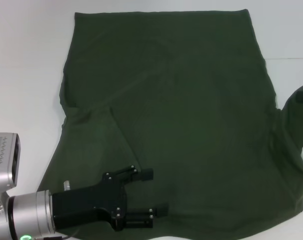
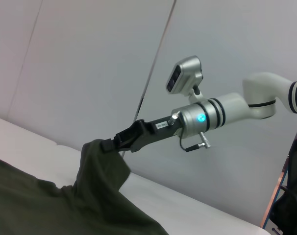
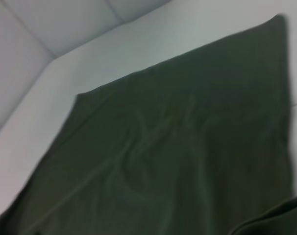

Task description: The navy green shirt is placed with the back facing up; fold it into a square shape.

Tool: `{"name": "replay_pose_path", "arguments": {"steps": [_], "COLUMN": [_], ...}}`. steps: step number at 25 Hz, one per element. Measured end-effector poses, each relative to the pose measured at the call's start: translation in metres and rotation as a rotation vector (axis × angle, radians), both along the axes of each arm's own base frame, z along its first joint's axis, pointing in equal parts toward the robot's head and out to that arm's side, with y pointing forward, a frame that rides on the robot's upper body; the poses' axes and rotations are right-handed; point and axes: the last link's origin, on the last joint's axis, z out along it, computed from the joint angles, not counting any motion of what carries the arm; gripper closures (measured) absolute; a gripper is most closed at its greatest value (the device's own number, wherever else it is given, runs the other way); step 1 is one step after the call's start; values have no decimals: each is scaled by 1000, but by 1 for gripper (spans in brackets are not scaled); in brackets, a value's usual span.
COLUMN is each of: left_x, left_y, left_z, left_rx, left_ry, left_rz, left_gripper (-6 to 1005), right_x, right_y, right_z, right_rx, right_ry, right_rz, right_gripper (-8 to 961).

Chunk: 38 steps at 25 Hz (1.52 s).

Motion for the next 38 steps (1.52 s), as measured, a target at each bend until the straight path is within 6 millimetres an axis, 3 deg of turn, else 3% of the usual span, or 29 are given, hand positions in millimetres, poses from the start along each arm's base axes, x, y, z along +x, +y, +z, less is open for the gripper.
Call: {"name": "replay_pose_path", "arguments": {"steps": [7,13,20,25,27,36,38], "left_x": [0,0,-2,-2,-2,-1,-1], "left_y": [0,0,0,0,1,1,1], "left_z": [0,0,0,0,0,0,0], "left_rx": [-5,-4,-1,1,1,1,1], "left_ry": [-2,-2,3,3,3,3,3], "left_rz": [5,8,19,19,17,15,14], "left_gripper": [65,65,65,65,65,65,65], "right_x": [-22,-41,-50,-53,-50,-8,-1], "right_y": [0,15,20,19,19,5,2], "right_z": [-3,-25,-52,-58,-56,-28,-26], "right_rx": [-75,-102,-167,-198,-192,-148,-147], "right_ry": [85,115,91,69,72,14,0], "right_rz": [30,47,49,62,50,-92,-111], "right_gripper": [907,904,901,674,628,423,261]}}
